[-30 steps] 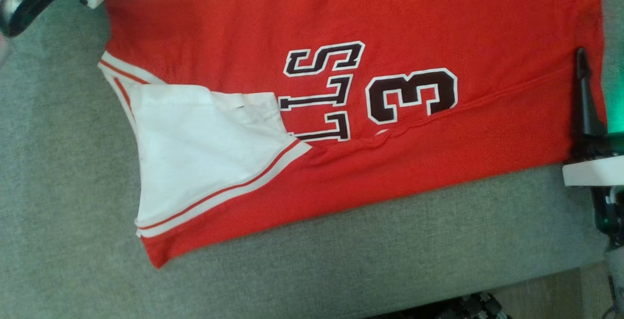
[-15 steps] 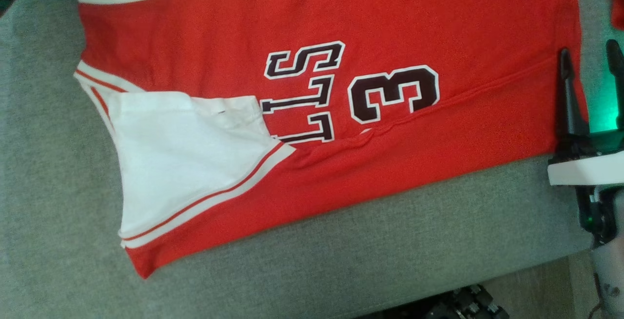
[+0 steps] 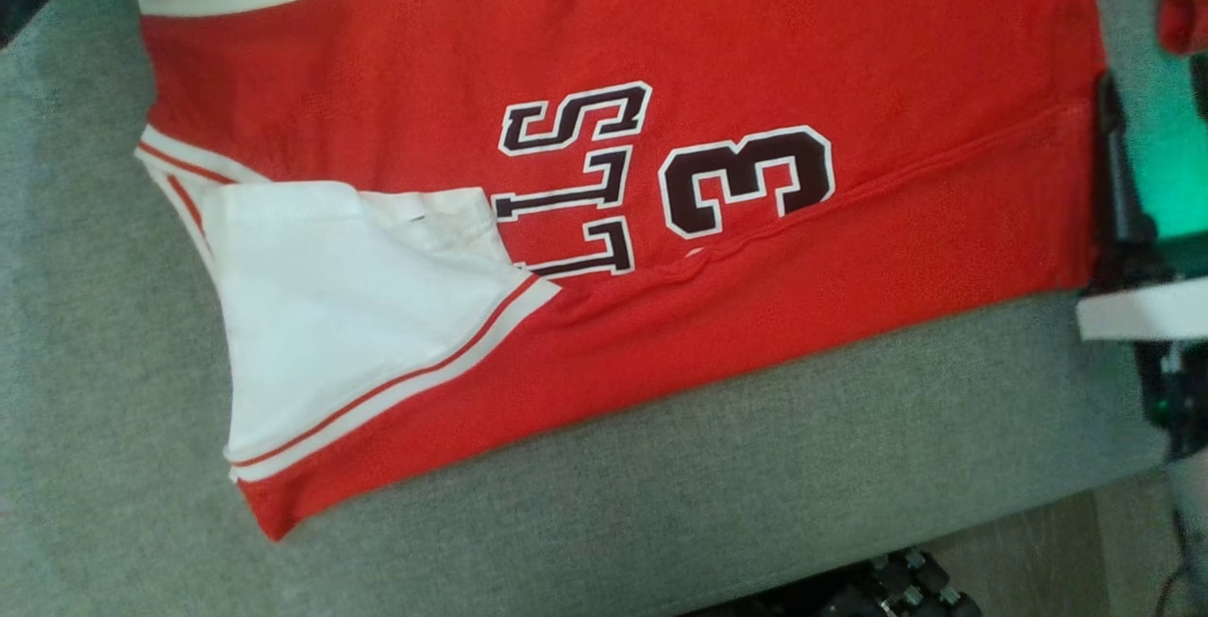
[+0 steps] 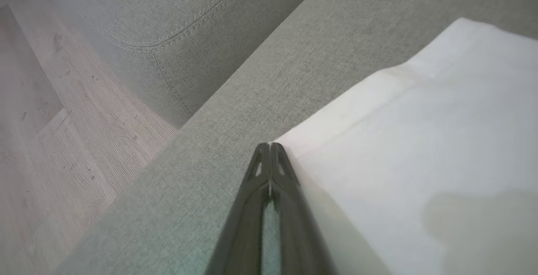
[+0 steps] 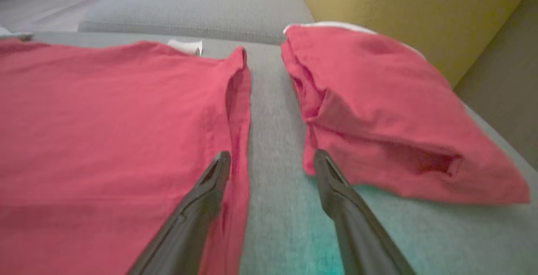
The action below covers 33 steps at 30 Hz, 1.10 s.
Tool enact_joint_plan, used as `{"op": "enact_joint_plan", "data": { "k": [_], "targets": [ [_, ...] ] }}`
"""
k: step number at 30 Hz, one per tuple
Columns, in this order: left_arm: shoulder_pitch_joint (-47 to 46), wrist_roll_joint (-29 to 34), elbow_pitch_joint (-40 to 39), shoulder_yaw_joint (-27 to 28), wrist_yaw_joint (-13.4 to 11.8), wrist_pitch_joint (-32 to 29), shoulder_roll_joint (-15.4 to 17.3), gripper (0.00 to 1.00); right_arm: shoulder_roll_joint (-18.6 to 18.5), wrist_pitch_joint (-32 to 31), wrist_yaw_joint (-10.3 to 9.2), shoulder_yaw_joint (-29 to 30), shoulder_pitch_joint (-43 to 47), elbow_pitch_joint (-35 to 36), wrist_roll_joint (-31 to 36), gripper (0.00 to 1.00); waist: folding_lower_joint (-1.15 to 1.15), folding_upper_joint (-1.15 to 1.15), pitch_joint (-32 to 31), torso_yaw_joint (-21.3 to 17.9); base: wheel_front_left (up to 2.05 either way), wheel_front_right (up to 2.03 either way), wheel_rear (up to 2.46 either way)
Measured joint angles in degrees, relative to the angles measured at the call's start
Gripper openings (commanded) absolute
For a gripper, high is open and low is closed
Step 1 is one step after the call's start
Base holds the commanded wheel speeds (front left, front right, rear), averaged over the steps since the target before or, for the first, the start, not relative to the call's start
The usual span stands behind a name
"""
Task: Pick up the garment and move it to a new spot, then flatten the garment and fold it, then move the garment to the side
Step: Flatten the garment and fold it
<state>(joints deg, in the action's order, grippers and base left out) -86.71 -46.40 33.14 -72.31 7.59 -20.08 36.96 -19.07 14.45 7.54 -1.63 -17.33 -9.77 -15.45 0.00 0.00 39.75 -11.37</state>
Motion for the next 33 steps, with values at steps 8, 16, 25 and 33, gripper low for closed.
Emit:
{"op": "enact_joint_plan", "data": {
  "k": [8,16,25,33],
  "targets": [
    [-1.2,1.2,0.1,-0.8,0.0,4.7,-0.9,0.00,-8.6,-15.2,0.00,-8.7,-15.6,1.6,-8.8,1.00,0.00,0.00,-0.7,1.6,0.00,0.00,0.00],
    [-2.9,1.7,0.8,-1.3,0.0,8.2,-3.6,0.00,-16.4,-25.1,0.00,-15.9,-29.1,-9.5,-13.1,1.00,0.01,0.00,0.3,4.8,0.00,0.00,0.00],
    [-3.4,1.7,2.0,-1.8,0.0,10.2,-4.8,0.00,-18.1,-26.7,0.00,-25.1,-37.6,-16.9,-13.9,1.00,0.01,0.00,1.1,6.7,0.00,0.00,0.00],
    [-3.4,1.6,2.3,-2.3,0.0,10.2,-4.8,0.00,-19.8,-29.5,0.00,-31.6,-41.1,-18.4,-18.1,0.00,0.00,0.00,0.8,7.3,0.00,0.00,0.00]
  ]
}}
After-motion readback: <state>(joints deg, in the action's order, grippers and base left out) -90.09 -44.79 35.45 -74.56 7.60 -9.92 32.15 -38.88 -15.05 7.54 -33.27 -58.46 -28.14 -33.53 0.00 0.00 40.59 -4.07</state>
